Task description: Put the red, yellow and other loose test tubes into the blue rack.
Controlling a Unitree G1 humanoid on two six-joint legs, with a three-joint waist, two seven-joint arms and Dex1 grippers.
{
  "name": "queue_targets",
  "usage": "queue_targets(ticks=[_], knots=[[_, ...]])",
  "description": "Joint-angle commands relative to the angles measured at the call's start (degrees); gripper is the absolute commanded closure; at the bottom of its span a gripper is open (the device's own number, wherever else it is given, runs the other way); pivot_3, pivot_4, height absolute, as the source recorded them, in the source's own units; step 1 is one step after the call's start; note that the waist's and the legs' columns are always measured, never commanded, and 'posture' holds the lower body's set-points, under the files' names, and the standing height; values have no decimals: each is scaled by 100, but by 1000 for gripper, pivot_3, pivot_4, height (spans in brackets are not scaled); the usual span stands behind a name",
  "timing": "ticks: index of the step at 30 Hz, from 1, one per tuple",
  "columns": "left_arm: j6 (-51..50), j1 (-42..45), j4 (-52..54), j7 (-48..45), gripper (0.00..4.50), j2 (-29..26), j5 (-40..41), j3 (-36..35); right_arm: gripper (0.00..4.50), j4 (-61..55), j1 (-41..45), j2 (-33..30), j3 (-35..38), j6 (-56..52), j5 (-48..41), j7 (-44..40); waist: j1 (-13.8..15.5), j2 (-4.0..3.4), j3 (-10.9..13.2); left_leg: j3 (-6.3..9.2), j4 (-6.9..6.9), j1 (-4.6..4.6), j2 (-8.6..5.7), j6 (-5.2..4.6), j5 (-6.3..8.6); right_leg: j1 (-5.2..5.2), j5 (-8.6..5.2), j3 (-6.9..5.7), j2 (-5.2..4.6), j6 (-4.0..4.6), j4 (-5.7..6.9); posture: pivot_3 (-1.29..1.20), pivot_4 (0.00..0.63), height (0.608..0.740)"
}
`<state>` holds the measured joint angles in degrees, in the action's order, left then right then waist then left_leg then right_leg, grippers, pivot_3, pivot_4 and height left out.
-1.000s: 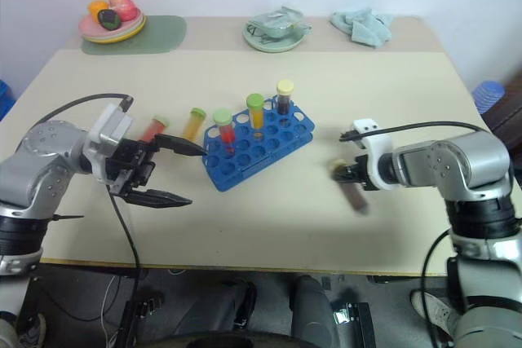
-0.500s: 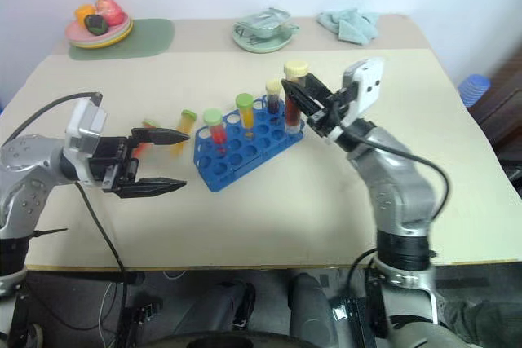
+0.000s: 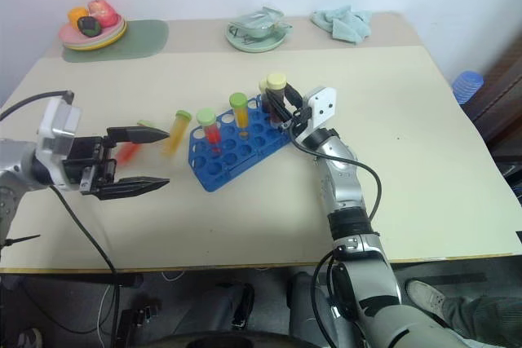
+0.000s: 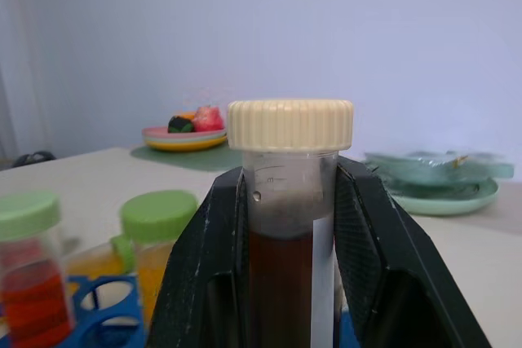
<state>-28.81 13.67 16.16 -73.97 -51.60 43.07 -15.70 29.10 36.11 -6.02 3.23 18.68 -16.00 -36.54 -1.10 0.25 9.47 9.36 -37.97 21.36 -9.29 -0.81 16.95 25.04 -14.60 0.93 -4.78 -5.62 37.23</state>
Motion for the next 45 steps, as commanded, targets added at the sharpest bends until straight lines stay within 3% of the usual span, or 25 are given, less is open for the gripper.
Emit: queue_targets(ticks=[1, 34, 41, 42, 45], knots=[[-25, -37, 197, 81, 0, -126, 145, -326, 3598, 191, 135, 44, 111, 348, -71, -82, 1, 0, 0, 0, 0, 0, 1, 0, 0, 0, 0, 0, 1, 1, 0, 0, 150, 740], [-29, 85, 163, 166, 0, -83, 202, -179, 3598, -188, -351, 70, 243, 264, -311, -22, 6, -7, 2, -5, 2, 0, 9, 9, -2, 6, 5, 9, 10, 8, 2, 0, 150, 740], [-96, 73, 201, 316, 0, -41, 267, -240, 240, -77, -312, 18, 276, 709, 122, 449, -2, -7, 3, -6, 3, 0, 10, 10, -3, 9, 5, 10, 11, 9, 5, 0, 150, 740], [-137, 79, 209, 406, 0, 6, 325, -280, 35, -135, -330, -10, 236, 684, 138, 413, 0, -7, 3, -7, 3, 0, 10, 11, -3, 10, 5, 10, 12, 9, 7, 0, 150, 740], [-215, 121, 199, 655, 0, 127, 451, -368, 35, -425, -397, -88, 177, 496, 54, 280, -1, -7, 2, -8, 2, 0, 11, 12, -4, 10, 5, 12, 12, 9, 7, 0, 150, 740]])
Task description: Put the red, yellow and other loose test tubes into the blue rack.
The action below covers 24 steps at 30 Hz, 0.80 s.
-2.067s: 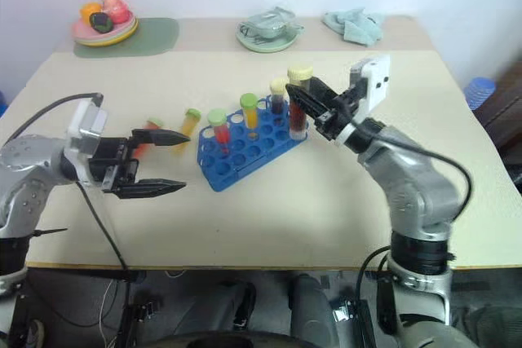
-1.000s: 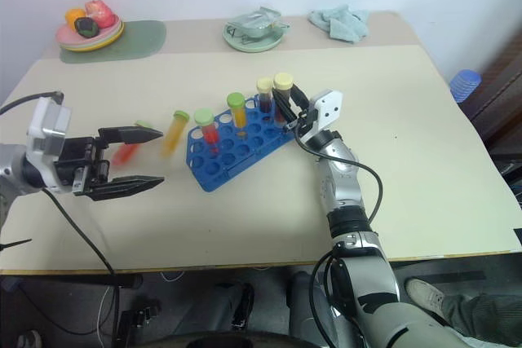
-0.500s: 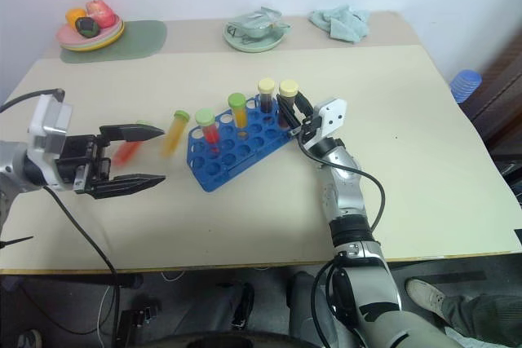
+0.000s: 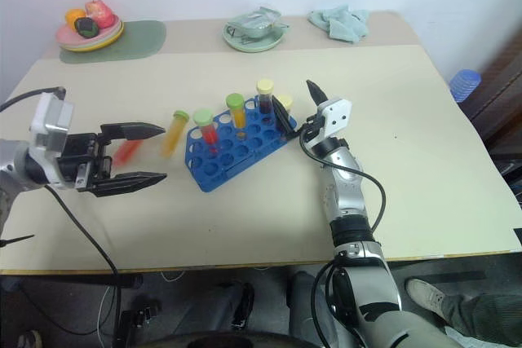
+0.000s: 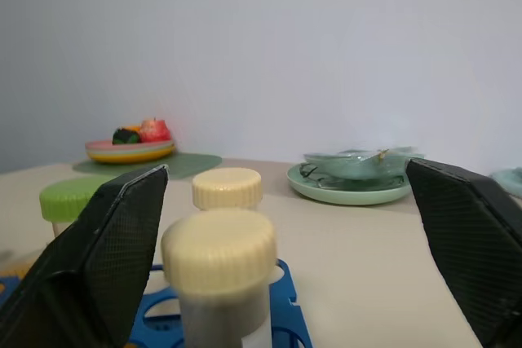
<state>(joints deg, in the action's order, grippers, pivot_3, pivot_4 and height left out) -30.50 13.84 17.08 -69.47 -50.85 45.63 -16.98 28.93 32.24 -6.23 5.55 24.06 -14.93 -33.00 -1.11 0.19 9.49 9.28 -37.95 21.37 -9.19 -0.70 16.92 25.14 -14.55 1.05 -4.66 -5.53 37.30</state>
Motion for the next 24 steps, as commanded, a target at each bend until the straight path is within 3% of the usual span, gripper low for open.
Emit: queue_targets(ticks=[1, 5, 9, 15, 19, 24], knots=[[-62, 121, 108, 278, 0, 88, 221, -254, 35, -485, -25, -101, -55, -96, -56, -76, 1, -1, 0, -1, 0, 0, 0, 0, 0, 0, 0, 0, 0, 0, 1, 0, 150, 740], [-237, 582, -46, 1646, 0, 608, 289, -468, 35, -1341, -180, -502, -91, -905, -173, -168, 33, 0, 0, 0, -2, 2, 0, 0, 0, 1, 0, 1, 0, 0, 1, 0, 150, 740], [-397, 1014, -102, 3475, 0, 1027, -333, -576, 35, -2745, -382, -1229, -54, -2257, -434, -252, 55, 1, 0, -1, -7, 5, 0, 0, 0, 0, 1, 1, -2, -1, 0, 0, 150, 740], [-1980, 1793, -144, 5563, 0, 1265, -805, -234, 35, -5041, -796, -3343, -73, -6007, -3060, -1593, 67, 9, -2, 0, -6, 11, 3, -1, 2, 2, 1, 1, -3, -1, -6, 0, 150, 740], [-3987, 3089, -1082, 6531, 0, 1563, -949, 5, 35, -4960, -11, -3964, -164, -7086, -3465, -1700, 79, 21, 1, -1, -21, 9, 3, -7, 5, -11, 9, 0, -2, -12, -6, 0, 150, 740], [-5144, 4521, -2531, 6752, 0, 1898, -1279, 187, 35, -4482, 1166, -4147, -836, -7476, -2892, -1930, 58, 32, 2, -5, -20, 15, 3, -8, 6, -3, 20, -1, -2, -16, -14, 0, 150, 740]])
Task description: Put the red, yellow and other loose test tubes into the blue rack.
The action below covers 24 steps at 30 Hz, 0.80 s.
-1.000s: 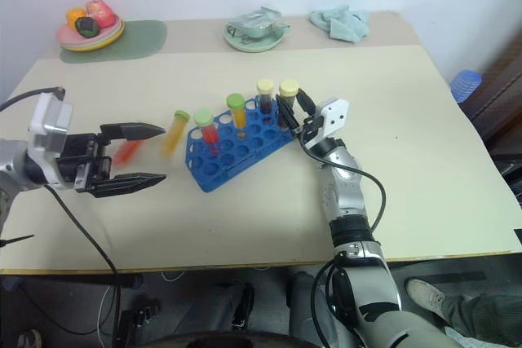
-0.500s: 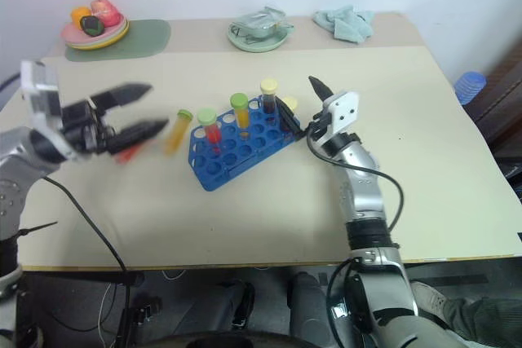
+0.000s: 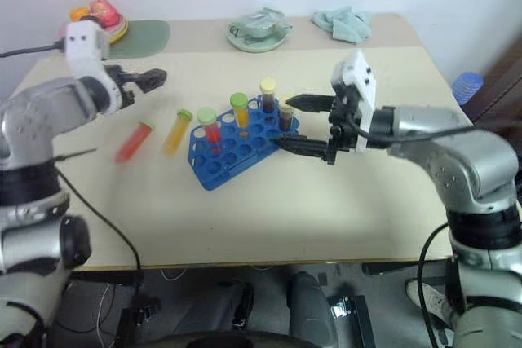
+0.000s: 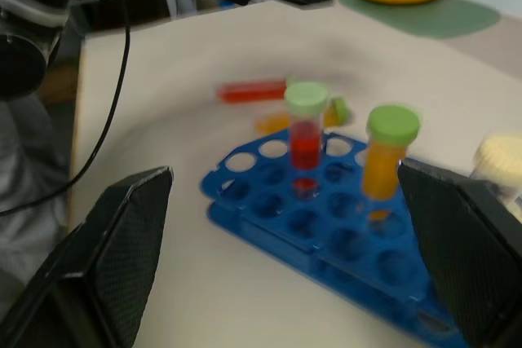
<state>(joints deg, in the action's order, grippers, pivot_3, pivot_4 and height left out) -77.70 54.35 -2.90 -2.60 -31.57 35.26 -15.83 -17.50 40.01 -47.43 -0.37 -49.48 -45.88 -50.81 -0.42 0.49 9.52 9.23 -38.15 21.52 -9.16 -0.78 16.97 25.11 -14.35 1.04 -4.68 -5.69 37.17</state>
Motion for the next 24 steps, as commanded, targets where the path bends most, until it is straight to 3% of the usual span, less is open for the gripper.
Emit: queue_targets(ticks=[1, 8, 16, 24], knots=[[-454, 612, -738, 61, 0, -11, -318, 89, 35, 256, 553, 23, -327, -153, 268, -174, -20, 1, 0, -1, 0, 2, 0, -1, 1, 4, 0, 0, -1, 0, 0, 0, 150, 740], [-147, 1343, -2597, -439, 0, -20, -1018, 844, 35, 398, 1267, 280, -1111, -110, 1094, -242, -18, 3, 0, -11, -8, 43, -1, -3, 1, 44, 1, 1, -5, 0, 2, 0, 150, 740], [616, 2264, -4624, -1220, 0, 231, -1778, 1517, 35, 601, 1465, 465, -1298, -138, 1479, -355, -3, 9, 4, -8, -39, 89, -4, -4, 1, 73, 7, -4, -7, -7, 5, 0, 150, 740], [576, 3105, -6042, -1467, 0, 502, -2288, 1586, 35, 621, 1618, 484, -1310, -373, 1607, -512, -59, 11, 5, -18, -99, 168, -8, -6, 3, 153, 14, 1, -7, -13, 56, 0, 150, 740]])
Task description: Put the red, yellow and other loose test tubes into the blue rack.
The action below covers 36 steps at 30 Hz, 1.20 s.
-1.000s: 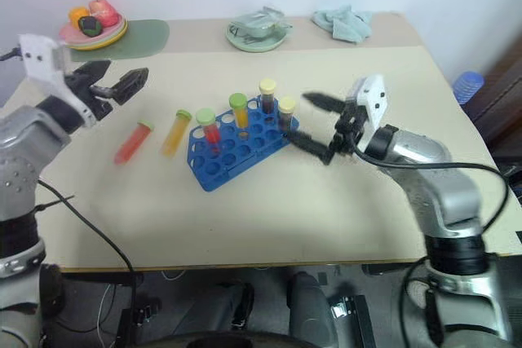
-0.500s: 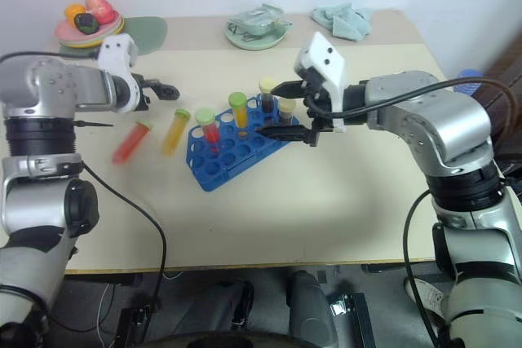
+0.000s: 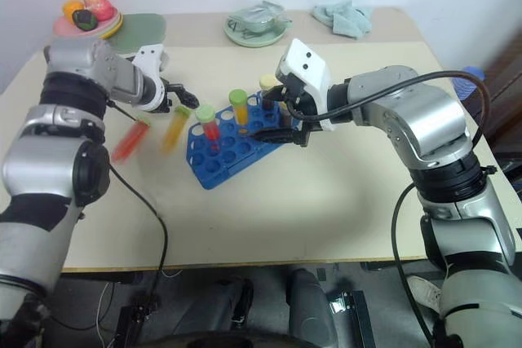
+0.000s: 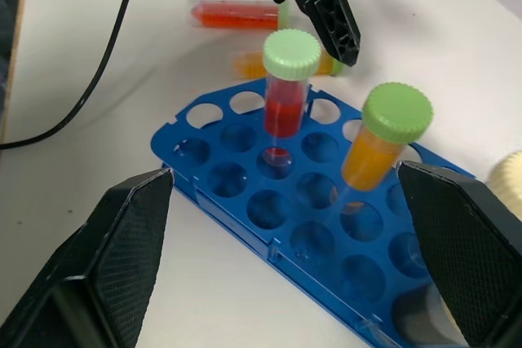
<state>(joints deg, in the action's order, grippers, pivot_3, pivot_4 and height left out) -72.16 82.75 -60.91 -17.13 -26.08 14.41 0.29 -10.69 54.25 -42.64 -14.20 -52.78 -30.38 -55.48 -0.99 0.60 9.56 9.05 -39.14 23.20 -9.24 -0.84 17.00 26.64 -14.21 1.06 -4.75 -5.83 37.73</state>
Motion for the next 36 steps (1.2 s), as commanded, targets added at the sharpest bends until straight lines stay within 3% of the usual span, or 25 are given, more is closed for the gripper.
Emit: queue_targets(ticks=[1, 27, 30, 35, 36], knots=[[45, 308, -349, 0, 0, -41, -266, -22, 35, -92, 186, -7, 81, -60, 70, -54, -2, 0, 0, -3, -1, 0, 0, 0, 0, 3, 0, 1, 0, 0, 9, 0, 150, 740], [457, 247, -1003, 362, 0, 153, -989, -237, 35, 103, 564, 230, 178, -222, 244, -19, 4, 1, 0, -37, -12, 20, -2, 0, -1, 44, 0, 27, -5, 0, 45, 0, 150, 740], [626, 184, -1078, 396, 890, 163, -1050, -233, 0, 51, 536, 241, 205, -257, 228, 12, 2, 1, 0, -40, -11, 20, -2, 0, -1, 46, 0, 28, -6, 0, 47, 0, 150, 740], [812, 91, -1171, 420, 3489, 167, -1151, -225, 0, -5, 471, 242, 239, -280, 216, 68, 1, 1, -2, -48, -12, 20, -2, 0, -1, 50, 0, 29, -7, 1, 52, 0, 150, 740], [832, 78, -1183, 424, 3785, 169, -1164, -223, 0, -22, 450, 233, 245, -281, 213, 75, 0, 1, -2, -49, -12, 20, -2, 0, -1, 50, 0, 29, -8, 1, 52, 0, 150, 740]])
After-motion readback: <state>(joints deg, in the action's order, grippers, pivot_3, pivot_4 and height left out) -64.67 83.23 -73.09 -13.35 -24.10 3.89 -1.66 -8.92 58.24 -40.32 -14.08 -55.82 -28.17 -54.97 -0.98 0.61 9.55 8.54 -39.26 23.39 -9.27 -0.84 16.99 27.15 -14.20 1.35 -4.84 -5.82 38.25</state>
